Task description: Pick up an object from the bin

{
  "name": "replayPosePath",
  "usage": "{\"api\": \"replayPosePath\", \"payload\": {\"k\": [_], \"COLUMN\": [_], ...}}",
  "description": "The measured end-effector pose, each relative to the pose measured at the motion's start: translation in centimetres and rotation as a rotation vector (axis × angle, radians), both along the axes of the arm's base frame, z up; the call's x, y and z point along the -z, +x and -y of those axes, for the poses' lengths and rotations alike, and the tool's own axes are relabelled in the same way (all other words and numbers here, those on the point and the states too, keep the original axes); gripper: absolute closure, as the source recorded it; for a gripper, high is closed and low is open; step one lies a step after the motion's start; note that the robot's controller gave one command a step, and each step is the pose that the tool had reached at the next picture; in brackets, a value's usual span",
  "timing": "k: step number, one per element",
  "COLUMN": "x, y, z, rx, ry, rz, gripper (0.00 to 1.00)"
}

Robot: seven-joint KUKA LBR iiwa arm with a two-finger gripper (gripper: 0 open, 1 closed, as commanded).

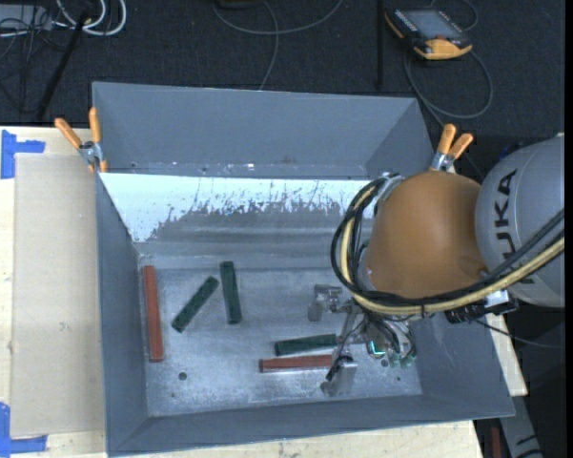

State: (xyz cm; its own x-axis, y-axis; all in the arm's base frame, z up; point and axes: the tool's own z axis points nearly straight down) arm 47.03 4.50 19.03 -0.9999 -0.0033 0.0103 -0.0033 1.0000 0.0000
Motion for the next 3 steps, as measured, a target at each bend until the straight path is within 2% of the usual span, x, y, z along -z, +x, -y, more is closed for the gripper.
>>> {"api": "replayPosePath", "payload": {"k": [1, 3], "x": [12.48, 12.55], "y": [4.24, 4.22], "z": [0.41, 0.35], "rx": [0.025, 0.028], "ry": [0.0, 0.001], "rz": [0.003, 0.009], "gripper": [0.0, 0.0]}}
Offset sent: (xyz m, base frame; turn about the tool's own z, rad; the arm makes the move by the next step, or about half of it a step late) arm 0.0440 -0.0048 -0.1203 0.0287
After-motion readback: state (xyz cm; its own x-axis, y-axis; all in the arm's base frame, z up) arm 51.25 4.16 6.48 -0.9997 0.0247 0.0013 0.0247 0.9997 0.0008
